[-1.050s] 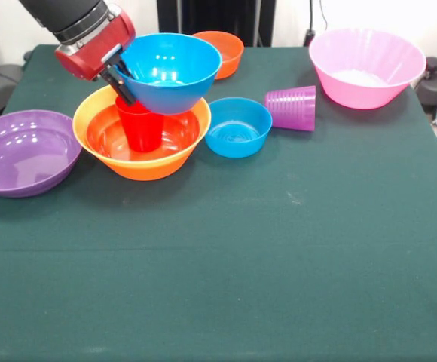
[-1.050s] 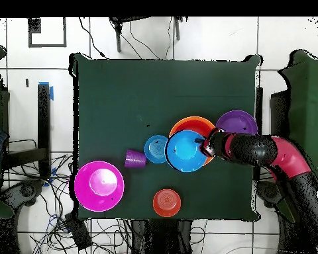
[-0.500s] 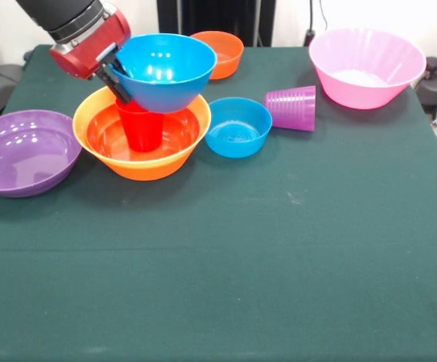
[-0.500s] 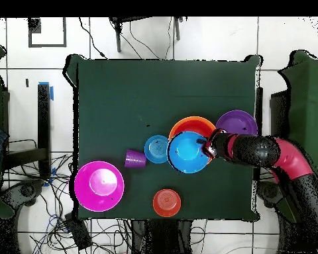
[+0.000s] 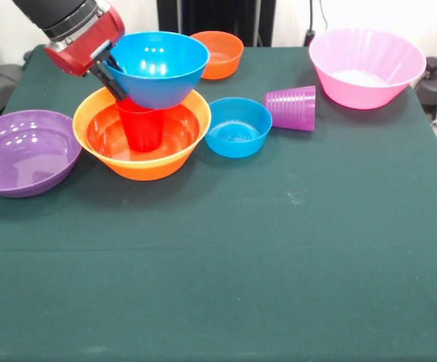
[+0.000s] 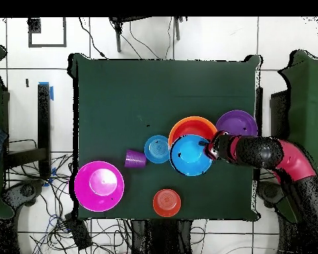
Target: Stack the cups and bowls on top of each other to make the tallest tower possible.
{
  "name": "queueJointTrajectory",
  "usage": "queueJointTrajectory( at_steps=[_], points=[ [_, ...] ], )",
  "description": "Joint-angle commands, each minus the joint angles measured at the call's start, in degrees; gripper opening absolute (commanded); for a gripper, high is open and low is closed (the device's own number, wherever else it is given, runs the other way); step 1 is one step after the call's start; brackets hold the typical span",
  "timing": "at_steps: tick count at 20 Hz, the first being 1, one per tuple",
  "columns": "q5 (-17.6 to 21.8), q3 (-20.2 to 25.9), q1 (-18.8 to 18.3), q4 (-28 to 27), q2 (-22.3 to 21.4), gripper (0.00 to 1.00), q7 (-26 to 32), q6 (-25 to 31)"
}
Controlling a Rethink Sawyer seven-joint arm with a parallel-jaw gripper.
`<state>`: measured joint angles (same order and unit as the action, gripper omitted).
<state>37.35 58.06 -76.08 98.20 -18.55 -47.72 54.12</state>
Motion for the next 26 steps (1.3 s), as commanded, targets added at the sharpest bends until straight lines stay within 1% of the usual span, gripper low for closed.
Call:
queueJointTrajectory(
  at_steps=[1, 13, 18, 26],
  points=[
    [3.88, -3.36, 1.50, -4.03, -0.12, 0.00, 16.52, 6.22],
    [5.56, -3.67, 1.51, -6.86, 0.38, 0.00, 16.76, 4.39],
    [6.95, -4.66, 2.04, -8.11, 0.05, 0.00, 16.78, 4.24],
    [7.43, -5.46, 2.23, -8.46, -0.16, 0.00, 15.93, 4.20]
  ],
)
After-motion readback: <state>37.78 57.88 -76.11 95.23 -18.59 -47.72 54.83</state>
